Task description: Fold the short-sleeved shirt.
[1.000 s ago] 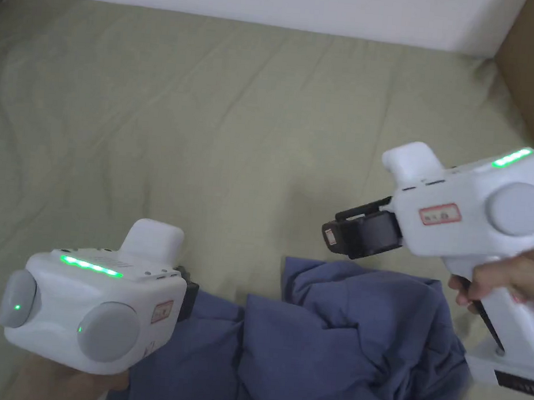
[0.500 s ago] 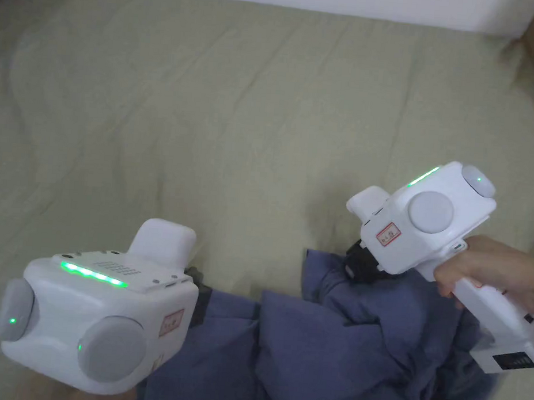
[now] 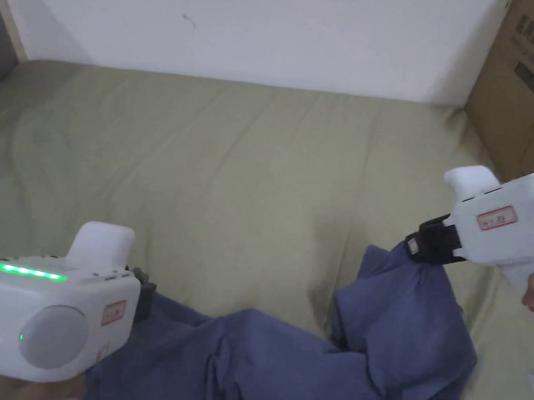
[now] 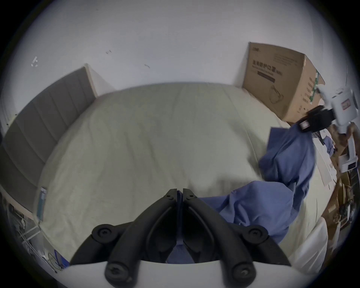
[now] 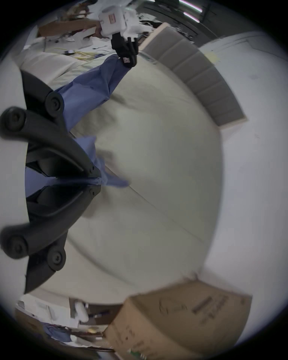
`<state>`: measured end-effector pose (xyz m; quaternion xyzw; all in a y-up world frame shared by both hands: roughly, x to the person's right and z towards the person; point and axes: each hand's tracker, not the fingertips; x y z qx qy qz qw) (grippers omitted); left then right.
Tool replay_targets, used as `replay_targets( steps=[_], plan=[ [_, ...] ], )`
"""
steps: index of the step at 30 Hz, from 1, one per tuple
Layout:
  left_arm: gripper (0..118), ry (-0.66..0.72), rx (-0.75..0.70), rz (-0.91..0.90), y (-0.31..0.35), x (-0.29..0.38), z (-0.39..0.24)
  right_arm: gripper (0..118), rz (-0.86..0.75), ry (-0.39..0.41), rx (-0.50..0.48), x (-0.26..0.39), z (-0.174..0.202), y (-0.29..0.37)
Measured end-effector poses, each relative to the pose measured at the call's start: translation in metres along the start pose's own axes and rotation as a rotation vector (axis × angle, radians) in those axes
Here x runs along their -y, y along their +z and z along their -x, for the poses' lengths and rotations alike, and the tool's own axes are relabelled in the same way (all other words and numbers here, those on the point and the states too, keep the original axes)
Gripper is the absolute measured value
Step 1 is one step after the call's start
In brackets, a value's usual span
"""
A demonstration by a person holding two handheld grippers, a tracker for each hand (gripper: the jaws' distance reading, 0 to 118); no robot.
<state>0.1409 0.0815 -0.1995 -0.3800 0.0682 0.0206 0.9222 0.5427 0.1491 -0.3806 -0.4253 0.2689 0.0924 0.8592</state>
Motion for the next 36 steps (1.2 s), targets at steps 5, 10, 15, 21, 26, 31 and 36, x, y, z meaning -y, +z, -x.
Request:
replay_targets(
  steps=[5,10,15,21,26,31,36],
  plan=[
    [2,0.015,-0.082,-0.133,0.051,-0.049,0.020,6,-0.187,-0.082,0.080,-0.018,-0.028,0.107],
    [2,-0.033,-0.215,-0.258,0.095,-0.100,0.032,6,-0.330,-0.140,0.156,-0.030,-0.045,0.185],
    [2,-0.034,-0.288,-0.324,0.123,-0.142,0.049,6,-0.396,-0.230,0.206,-0.041,-0.080,0.226],
    [2,-0.011,-0.306,-0.354,0.111,-0.177,0.063,6,-0.416,-0.276,0.208,-0.049,-0.098,0.232],
    [2,-0.015,-0.309,-0.357,0.093,-0.206,0.068,6,-0.408,-0.310,0.189,-0.072,-0.106,0.213],
    [2,-0.005,-0.294,-0.365,0.067,-0.241,0.071,6,-0.422,-0.358,0.195,-0.109,-0.124,0.191],
    [2,0.007,-0.280,-0.383,0.037,-0.286,0.079,6,-0.469,-0.396,0.202,-0.154,-0.133,0.185]
  ],
)
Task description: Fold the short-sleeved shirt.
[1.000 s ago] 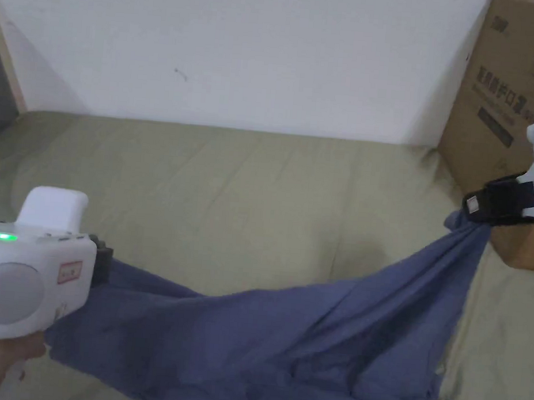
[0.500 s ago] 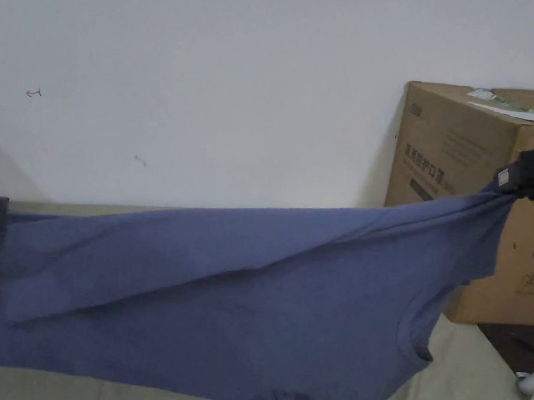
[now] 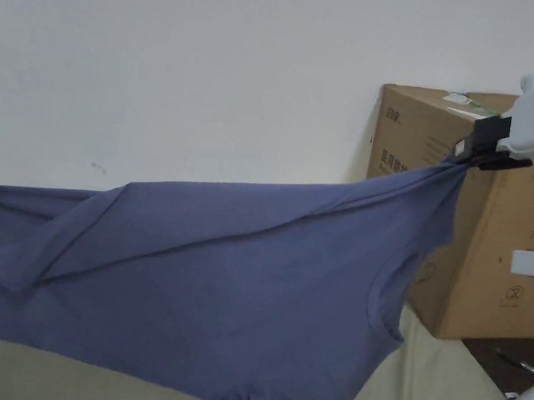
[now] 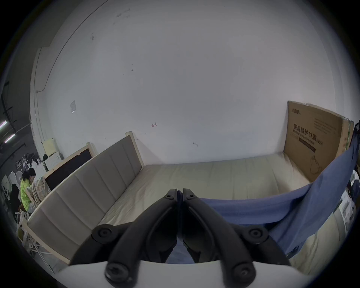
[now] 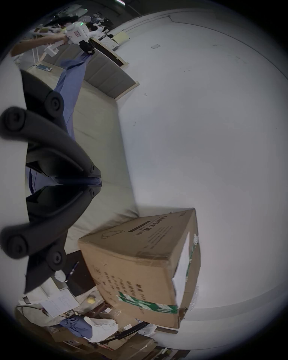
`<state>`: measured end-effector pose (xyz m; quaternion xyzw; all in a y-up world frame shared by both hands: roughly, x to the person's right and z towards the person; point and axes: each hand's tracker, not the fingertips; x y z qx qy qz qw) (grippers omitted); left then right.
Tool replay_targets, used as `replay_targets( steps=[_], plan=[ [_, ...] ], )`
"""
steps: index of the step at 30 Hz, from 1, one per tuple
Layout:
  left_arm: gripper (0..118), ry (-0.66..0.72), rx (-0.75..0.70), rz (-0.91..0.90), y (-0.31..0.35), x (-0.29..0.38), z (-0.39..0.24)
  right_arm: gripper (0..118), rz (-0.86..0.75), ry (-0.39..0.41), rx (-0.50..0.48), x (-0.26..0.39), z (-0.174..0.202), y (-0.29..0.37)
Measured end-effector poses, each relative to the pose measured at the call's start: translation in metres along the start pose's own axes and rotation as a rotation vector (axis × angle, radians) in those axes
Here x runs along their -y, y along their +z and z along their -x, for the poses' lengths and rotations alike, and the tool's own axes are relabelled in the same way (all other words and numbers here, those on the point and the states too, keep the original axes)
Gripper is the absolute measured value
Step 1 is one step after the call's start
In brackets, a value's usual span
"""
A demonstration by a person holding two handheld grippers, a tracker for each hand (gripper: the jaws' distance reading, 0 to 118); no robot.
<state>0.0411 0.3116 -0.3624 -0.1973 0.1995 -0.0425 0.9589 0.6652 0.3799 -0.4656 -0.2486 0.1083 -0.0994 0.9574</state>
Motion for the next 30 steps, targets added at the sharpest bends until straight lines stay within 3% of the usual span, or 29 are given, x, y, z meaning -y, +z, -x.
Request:
replay_targets(
  steps=[12,18,26,30],
  plan=[
    [2,0.058,-0.022,-0.058,-0.051,-0.042,-0.002,6,-0.093,0.025,-0.017,-0.055,0.029,-0.003],
    [2,0.060,-0.044,-0.085,-0.053,-0.032,-0.005,6,-0.106,0.045,-0.027,-0.045,0.034,0.002],
    [2,-0.003,-0.028,0.102,-0.065,0.082,-0.029,6,0.048,0.056,-0.051,0.059,0.023,-0.014],
    [2,-0.029,-0.004,0.218,-0.067,0.169,-0.036,6,0.138,0.008,-0.079,0.133,-0.003,-0.014]
  ],
)
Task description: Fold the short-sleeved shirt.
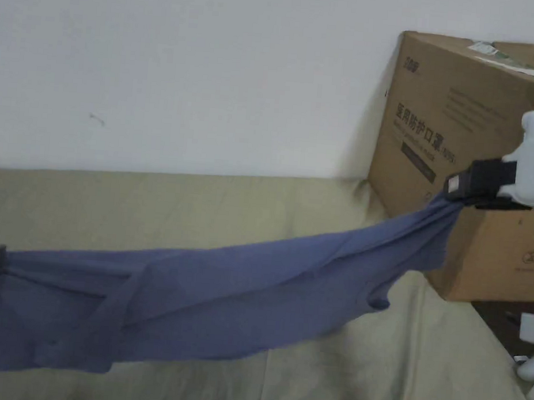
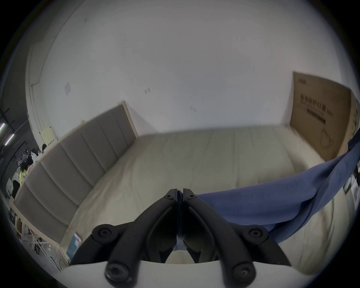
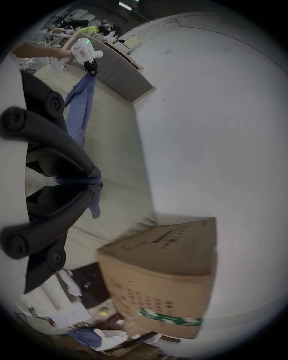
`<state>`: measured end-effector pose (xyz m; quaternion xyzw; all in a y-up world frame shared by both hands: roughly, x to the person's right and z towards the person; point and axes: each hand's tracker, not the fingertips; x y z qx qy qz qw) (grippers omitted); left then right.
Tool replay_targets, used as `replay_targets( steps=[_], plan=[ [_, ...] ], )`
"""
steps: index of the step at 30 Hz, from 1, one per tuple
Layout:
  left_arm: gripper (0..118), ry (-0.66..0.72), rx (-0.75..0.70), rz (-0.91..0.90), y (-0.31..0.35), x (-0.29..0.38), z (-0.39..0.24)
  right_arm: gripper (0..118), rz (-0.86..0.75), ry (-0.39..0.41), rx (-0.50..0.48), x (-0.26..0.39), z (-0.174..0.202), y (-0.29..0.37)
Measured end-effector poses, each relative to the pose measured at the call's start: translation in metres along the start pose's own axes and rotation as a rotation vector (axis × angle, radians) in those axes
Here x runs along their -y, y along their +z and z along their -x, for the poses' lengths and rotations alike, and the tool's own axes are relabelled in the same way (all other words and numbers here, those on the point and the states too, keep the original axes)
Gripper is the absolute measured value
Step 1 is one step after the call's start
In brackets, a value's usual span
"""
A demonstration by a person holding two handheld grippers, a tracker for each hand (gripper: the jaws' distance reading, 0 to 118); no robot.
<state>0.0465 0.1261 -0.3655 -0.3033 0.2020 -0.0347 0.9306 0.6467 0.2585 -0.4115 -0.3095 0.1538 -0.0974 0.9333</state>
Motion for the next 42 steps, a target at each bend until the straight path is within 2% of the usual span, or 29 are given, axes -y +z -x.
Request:
replay_targets(
  steps=[2,7,12,14,21,24,26,28,29,30,31,32,33,34,35,36,40,42],
  plan=[
    [2,-0.019,0.018,0.058,0.001,0.042,-0.003,6,0.055,-0.022,0.006,0.039,-0.017,0.001],
    [2,0.034,0.037,0.147,0.031,0.128,0.008,6,0.191,-0.072,0.049,0.142,-0.039,0.030],
    [2,0.015,0.051,0.210,0.078,0.181,0.022,6,0.253,-0.140,0.059,0.221,-0.061,0.085],
    [2,0.038,0.054,0.211,0.105,0.195,0.025,6,0.272,-0.194,0.072,0.244,-0.066,0.107],
    [2,-0.008,0.048,0.217,0.148,0.230,0.027,6,0.323,-0.146,0.096,0.278,-0.063,0.134],
    [2,-0.001,0.047,0.228,0.149,0.237,0.025,6,0.346,-0.031,0.158,0.283,-0.053,0.115],
    [2,0.005,0.046,0.232,0.143,0.240,0.026,6,0.364,-0.001,0.195,0.285,-0.051,0.099],
    [4,0.008,0.046,0.236,0.143,0.239,0.027,6,0.372,-0.029,0.198,0.282,-0.045,0.088],
    [15,0.002,0.047,0.246,0.145,0.238,0.028,12,0.371,-0.021,0.191,0.281,-0.043,0.083],
    [35,0.004,0.052,0.253,0.146,0.237,0.030,30,0.367,-0.003,0.185,0.282,-0.041,0.081],
    [35,-0.001,0.058,0.255,0.146,0.236,0.032,30,0.361,0.029,0.194,0.280,-0.037,0.077],
    [43,-0.009,0.052,0.253,0.146,0.234,0.035,39,0.346,0.055,0.216,0.279,-0.033,0.074],
    [62,-0.007,0.054,0.253,0.149,0.231,0.037,61,0.344,0.074,0.223,0.277,-0.028,0.071],
    [85,0.019,0.055,0.250,0.152,0.228,0.040,92,0.339,0.086,0.211,0.278,-0.023,0.070],
    [103,0.062,0.059,0.228,0.156,0.225,0.044,107,0.316,0.099,0.193,0.276,-0.017,0.071],
    [106,0.094,0.080,0.196,0.161,0.221,0.048,105,0.298,0.113,0.165,0.273,-0.011,0.071],
    [106,0.117,0.106,0.167,0.171,0.214,0.058,103,0.300,0.136,0.138,0.267,0.018,0.064],
    [104,0.107,0.112,0.170,0.177,0.212,0.057,94,0.270,0.158,0.069,0.266,0.034,0.062]
  ],
)
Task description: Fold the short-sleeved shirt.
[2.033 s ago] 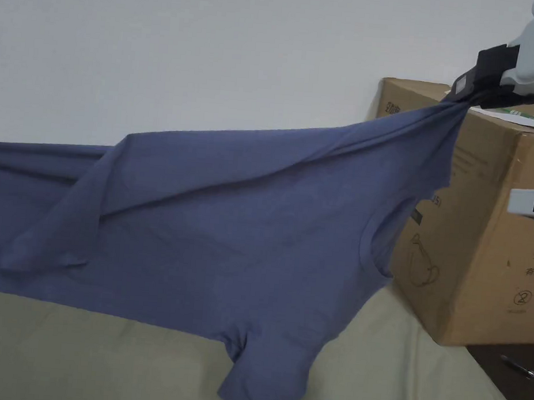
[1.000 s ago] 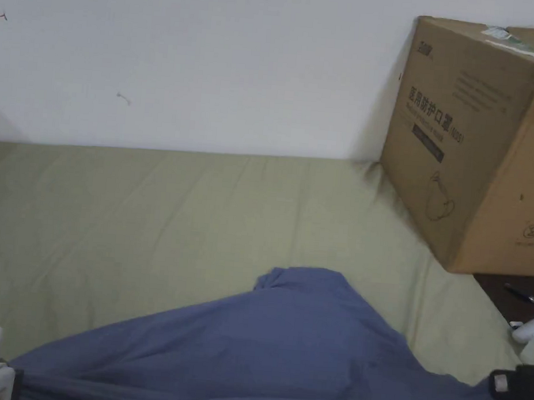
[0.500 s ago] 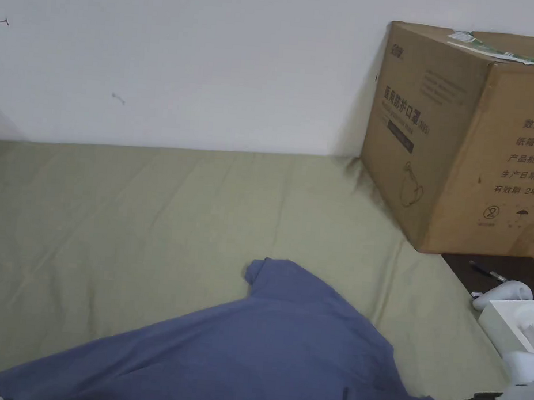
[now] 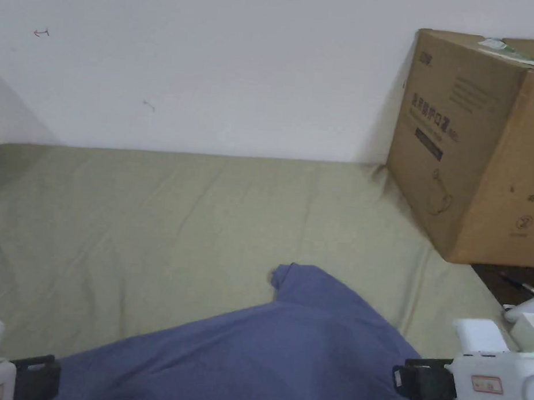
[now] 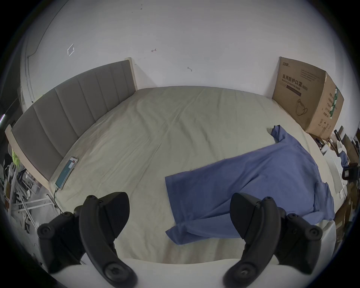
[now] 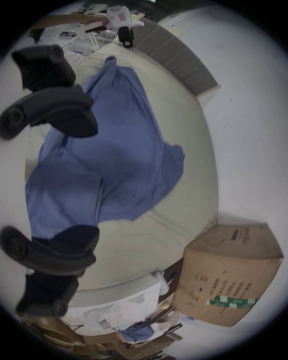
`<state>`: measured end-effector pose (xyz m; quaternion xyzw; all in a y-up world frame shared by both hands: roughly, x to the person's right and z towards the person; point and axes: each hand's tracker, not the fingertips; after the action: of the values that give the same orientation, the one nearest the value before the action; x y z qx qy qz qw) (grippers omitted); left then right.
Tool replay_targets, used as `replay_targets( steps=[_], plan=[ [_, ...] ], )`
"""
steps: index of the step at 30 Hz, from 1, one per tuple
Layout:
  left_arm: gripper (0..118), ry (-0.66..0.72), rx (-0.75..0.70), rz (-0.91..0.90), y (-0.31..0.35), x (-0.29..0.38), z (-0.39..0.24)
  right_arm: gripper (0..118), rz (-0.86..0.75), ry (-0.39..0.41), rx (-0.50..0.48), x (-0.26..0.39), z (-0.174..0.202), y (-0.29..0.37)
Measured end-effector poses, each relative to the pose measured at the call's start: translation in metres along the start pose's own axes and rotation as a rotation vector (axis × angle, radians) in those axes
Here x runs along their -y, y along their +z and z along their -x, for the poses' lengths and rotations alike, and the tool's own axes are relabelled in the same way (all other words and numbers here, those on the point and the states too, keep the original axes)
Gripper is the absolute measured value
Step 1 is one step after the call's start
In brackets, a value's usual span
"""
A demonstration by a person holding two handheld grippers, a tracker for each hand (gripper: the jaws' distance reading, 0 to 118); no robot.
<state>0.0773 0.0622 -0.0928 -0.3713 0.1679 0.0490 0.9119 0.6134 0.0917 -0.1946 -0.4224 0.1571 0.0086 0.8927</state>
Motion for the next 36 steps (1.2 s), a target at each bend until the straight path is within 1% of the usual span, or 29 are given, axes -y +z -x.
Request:
replay_targets(
  steps=[1,2,3,4,5,7,8,11,12,14,16,17,18,19,20,21,22,23,24,25,27,28,31,34,36],
  plan=[
    [96,-0.002,0.006,-0.003,0.002,0.001,0.001,84,-0.007,0.004,-0.019,-0.001,0.007,0.000],
    [69,0.001,0.011,-0.008,0.004,0.001,0.002,63,-0.010,0.005,-0.034,-0.003,0.015,-0.001],
    [40,0.007,0.017,-0.004,0.005,-0.001,0.001,47,-0.023,0.013,-0.049,-0.004,0.022,-0.002],
    [14,0.026,0.015,0.019,0.003,-0.002,0.003,34,-0.039,0.018,-0.059,-0.005,0.029,-0.004],
    [4,0.039,0.005,0.026,-0.002,-0.001,0.007,24,-0.042,0.028,-0.074,-0.006,0.036,-0.006],
    [0,0.047,-0.012,0.024,-0.004,0.003,0.013,6,-0.039,0.034,-0.094,-0.008,0.046,-0.010],
    [0,0.051,-0.018,0.033,-0.007,0.004,0.017,0,-0.040,0.033,-0.113,-0.010,0.049,-0.015],
    [0,0.086,-0.003,0.067,-0.023,0.005,0.031,0,-0.030,0.014,-0.169,-0.016,0.055,-0.026],
    [0,0.106,0.009,0.093,-0.031,0.005,0.035,0,-0.028,0.011,-0.174,-0.018,0.057,-0.031],
    [0,0.106,-0.005,0.102,-0.045,0.001,0.039,0,-0.012,0.017,-0.184,-0.021,0.060,-0.044],
    [0,0.101,-0.006,0.151,-0.057,-0.007,0.041,0,0.008,0.016,-0.182,-0.023,0.063,-0.058],
    [5,0.105,0.016,0.158,-0.067,-0.011,0.040,0,0.026,0.014,-0.185,-0.023,0.064,-0.065],
    [12,0.118,0.027,0.149,-0.075,-0.013,0.041,0,0.040,0.013,-0.186,-0.023,0.064,-0.071],
    [12,0.136,0.078,0.153,-0.086,-0.018,0.043,0,0.052,0.013,-0.182,-0.022,0.064,-0.078],
    [17,0.163,0.128,0.192,-0.098,-0.022,0.043,0,0.065,0.013,-0.180,-0.021,0.066,-0.084],
    [30,0.171,0.145,0.232,-0.109,-0.027,0.040,0,0.078,0.009,-0.180,-0.019,0.066,-0.089],
    [58,0.158,0.149,0.270,-0.123,-0.029,0.037,0,0.095,0.002,-0.190,-0.018,0.065,-0.094],
    [92,0.147,0.149,0.261,-0.137,-0.032,0.034,0,0.111,-0.010,-0.198,-0.015,0.064,-0.098],
    [105,0.144,0.147,0.261,-0.148,-0.032,0.031,0,0.128,-0.022,-0.210,-0.014,0.064,-0.102],
    [107,0.150,0.153,0.272,-0.161,-0.031,0.031,0,0.151,-0.031,-0.221,-0.011,0.063,-0.108],
    [107,0.174,0.150,0.365,-0.174,-0.026,0.025,0,0.175,-0.030,-0.201,-0.007,0.062,-0.113],
    [107,0.183,0.147,0.382,-0.179,-0.024,0.024,0,0.177,-0.026,-0.199,-0.005,0.061,-0.114],
    [106,0.162,0.124,0.371,-0.190,-0.020,0.026,0,0.193,-0.036,-0.193,-0.001,0.054,-0.117],
    [97,0.059,0.056,0.376,-0.190,-0.018,0.016,0,0.213,-0.069,-0.193,0.002,0.046,-0.122],
    [76,0.040,0.050,0.354,-0.185,-0.020,0.003,0,0.232,-0.088,-0.186,0.004,0.043,-0.124]
  ],
)
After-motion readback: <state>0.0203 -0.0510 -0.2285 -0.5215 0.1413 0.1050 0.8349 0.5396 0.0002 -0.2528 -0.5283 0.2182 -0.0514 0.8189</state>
